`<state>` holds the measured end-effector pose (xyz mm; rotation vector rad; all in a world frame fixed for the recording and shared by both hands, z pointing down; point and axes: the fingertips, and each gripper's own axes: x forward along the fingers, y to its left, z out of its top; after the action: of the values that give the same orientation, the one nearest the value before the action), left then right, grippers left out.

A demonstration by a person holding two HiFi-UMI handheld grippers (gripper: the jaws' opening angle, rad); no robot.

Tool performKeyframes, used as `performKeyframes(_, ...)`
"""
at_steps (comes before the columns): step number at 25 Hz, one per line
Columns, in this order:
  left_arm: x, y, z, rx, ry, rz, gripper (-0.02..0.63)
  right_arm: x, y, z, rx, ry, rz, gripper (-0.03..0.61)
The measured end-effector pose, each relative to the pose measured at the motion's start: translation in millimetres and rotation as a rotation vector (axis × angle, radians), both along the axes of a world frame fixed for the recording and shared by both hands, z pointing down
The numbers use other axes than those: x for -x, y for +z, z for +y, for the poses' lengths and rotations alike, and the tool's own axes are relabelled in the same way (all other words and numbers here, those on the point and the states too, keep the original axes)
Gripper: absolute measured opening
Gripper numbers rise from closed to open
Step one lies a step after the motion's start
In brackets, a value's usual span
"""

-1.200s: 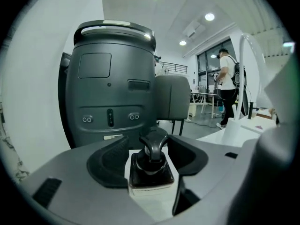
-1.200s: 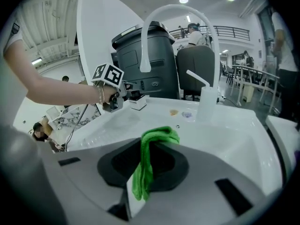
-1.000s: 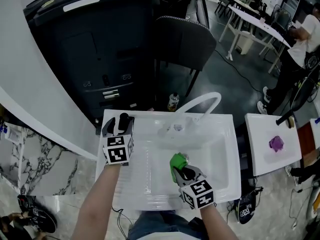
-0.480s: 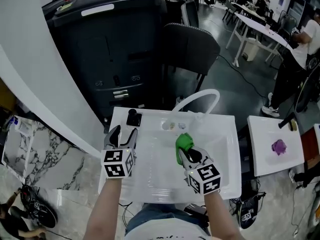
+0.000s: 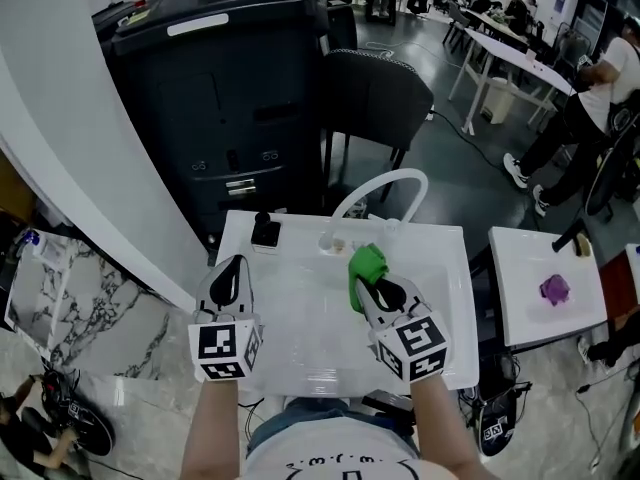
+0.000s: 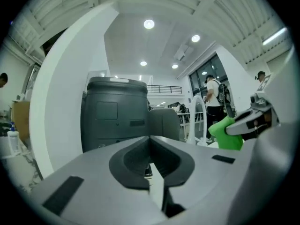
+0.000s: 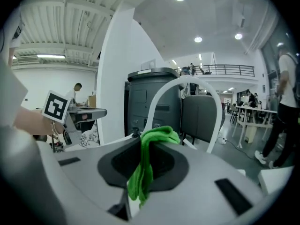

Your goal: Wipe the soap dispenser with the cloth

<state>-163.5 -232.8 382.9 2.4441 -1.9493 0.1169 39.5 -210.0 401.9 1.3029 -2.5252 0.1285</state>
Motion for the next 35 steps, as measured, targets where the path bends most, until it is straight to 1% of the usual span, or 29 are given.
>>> performKeyframes(6, -15.2, -22.4, 13.8, -0.063, 0.062, -0.027, 0.014, -8.6, -20.7, 3.0, -0.055, 0.035, -0.019, 0.049)
performKeyframes(9, -17.5, -29.8, 19.4, -0.083, 0.072, -0.022, 0.014, -10.4, -31.3, 5.9, -0.095, 0.052, -0.014, 0.049)
performKeyframes(13, -21.8, -38.8, 23.8, -0.12, 0.091, -0.059, 0.014, -13.8, -42.2, 9.0, -0.138, 0.085, 0.024, 0.049)
performKeyframes(18, -27.6, -51.5, 30.3, -0.171, 0.107, -0.101, 0.014, -13.5, -61.9, 13.1, -0.219, 0.098, -0.006, 0.048)
performKeyframes(21, -27.9, -56.7, 34.3, -0.189, 0.107, -0.096, 0.014, -14.8, -67.7, 16.4, -0.257, 0.108, -0.009, 0.046)
performKeyframes(28, -20.8, -66.6, 34.0, -0.215, 0.104, -0.096, 0.014, -10.5, -70.9, 18.4, -0.269, 0.122, -0.009, 0.044)
performKeyframes(35, -25.0, -70.6, 36.6, -0.229, 0.11, -0.093, 0.014, -13.8, -74.5, 21.6, -0.29, 0.126, -0.003, 0.044)
